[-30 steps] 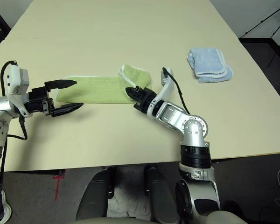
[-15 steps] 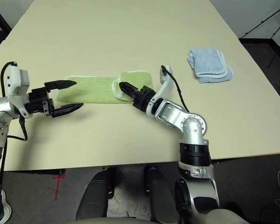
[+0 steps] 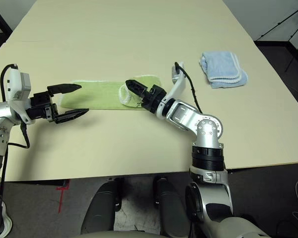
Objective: Fold the towel and set it aside.
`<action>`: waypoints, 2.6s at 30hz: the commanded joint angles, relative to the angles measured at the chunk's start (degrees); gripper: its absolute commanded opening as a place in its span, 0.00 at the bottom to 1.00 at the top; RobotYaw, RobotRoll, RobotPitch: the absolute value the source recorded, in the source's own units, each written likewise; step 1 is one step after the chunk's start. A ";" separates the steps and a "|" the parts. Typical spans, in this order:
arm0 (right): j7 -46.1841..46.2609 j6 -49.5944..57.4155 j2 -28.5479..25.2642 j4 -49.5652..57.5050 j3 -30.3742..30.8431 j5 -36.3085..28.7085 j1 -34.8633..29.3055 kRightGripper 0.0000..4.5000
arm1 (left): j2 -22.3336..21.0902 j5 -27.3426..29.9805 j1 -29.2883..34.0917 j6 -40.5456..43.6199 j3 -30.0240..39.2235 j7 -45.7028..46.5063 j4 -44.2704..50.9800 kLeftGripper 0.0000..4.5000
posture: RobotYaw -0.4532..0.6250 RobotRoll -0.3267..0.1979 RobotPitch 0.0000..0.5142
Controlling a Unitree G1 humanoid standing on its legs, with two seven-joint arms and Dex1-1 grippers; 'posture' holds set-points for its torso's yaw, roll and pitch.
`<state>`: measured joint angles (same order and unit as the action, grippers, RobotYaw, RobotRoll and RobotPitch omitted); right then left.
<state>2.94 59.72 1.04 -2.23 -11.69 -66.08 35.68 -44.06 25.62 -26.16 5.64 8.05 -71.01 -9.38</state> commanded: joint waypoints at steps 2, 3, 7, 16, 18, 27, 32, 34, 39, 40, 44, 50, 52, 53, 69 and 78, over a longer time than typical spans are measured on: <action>-1.09 0.44 0.64 -2.76 1.24 2.43 0.49 0.99 | -0.88 -0.36 0.96 0.46 0.13 0.21 2.03 1.00 | 0.63 0.62 0.34; -1.04 0.47 0.76 -3.20 1.30 2.84 0.51 0.99 | -0.91 -0.35 0.97 0.55 0.15 0.30 2.15 1.00 | 0.63 0.62 0.34; -0.65 0.41 0.88 -3.98 1.13 4.50 0.55 0.99 | -0.84 -0.46 0.85 0.75 0.15 0.63 2.41 1.00 | 0.64 0.62 0.34; -1.02 1.35 -1.85 -1.61 -2.70 2.85 3.70 0.99 | -0.07 -0.76 -0.45 0.69 -0.73 1.13 1.85 1.00 | 0.62 0.62 0.33; -0.49 1.38 -2.67 -1.09 -4.48 1.53 5.13 0.99 | 0.01 -0.84 -0.74 0.63 -0.89 1.06 1.57 1.00 | 0.61 0.62 0.33; -1.61 -3.16 -6.03 -7.96 -6.87 6.43 6.98 0.99 | 0.90 -1.40 -2.57 0.25 -1.90 0.77 0.31 1.00 | 0.61 0.62 0.29; -2.84 -4.85 -5.48 -13.37 -6.28 10.63 5.81 0.99 | 0.62 -1.22 -3.26 0.59 -1.66 0.94 0.55 1.00 | 0.62 0.62 0.28; -3.41 -5.01 -5.25 -14.80 -5.88 12.10 5.17 0.99 | 0.48 -1.18 -3.41 0.67 -1.51 1.16 0.56 1.00 | 0.62 0.62 0.28; -5.24 -5.29 -5.05 -15.85 -4.74 15.28 3.79 0.99 | 0.83 -1.06 -4.15 1.22 -1.13 2.74 0.52 1.00 | 0.62 0.62 0.28; -5.68 -5.47 -5.10 -15.43 -4.66 15.65 3.76 0.99 | 1.10 -1.01 -4.49 1.71 -1.01 3.66 0.41 1.00 | 0.62 0.62 0.28; -8.70 -6.97 -7.96 -10.18 -4.27 17.02 5.28 0.99 | 3.41 -0.73 -7.64 6.39 0.16 10.99 -1.13 1.00 | 0.60 0.62 0.28; -20.96 -12.30 -19.20 4.20 3.68 24.53 0.88 0.99 | 6.12 1.67 -9.63 19.13 2.60 21.37 0.10 1.00 | 0.59 0.62 0.29; -24.35 -13.58 -22.29 7.74 5.12 25.81 -2.55 0.99 | 6.89 2.72 -9.37 22.75 3.35 23.87 1.22 1.00 | 0.59 0.62 0.29; -25.40 -14.24 -23.21 8.87 5.32 26.23 -3.98 0.99 | 7.25 3.15 -9.19 24.39 3.72 25.12 1.78 1.00 | 0.59 0.62 0.29; -44.34 -35.24 -31.00 16.82 9.93 37.40 -25.35 0.99 | 11.34 4.44 -4.37 32.02 6.76 37.24 7.80 1.00 | 0.57 0.62 0.34; -54.72 -47.24 -34.36 9.32 10.52 42.79 -25.85 0.99 | 9.57 4.14 -0.26 33.54 7.74 37.52 11.76 1.00 | 0.60 0.62 0.37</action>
<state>-50.14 14.97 -32.75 8.90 -1.82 -24.54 10.19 -33.42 29.52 -27.47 38.34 14.88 -33.72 0.35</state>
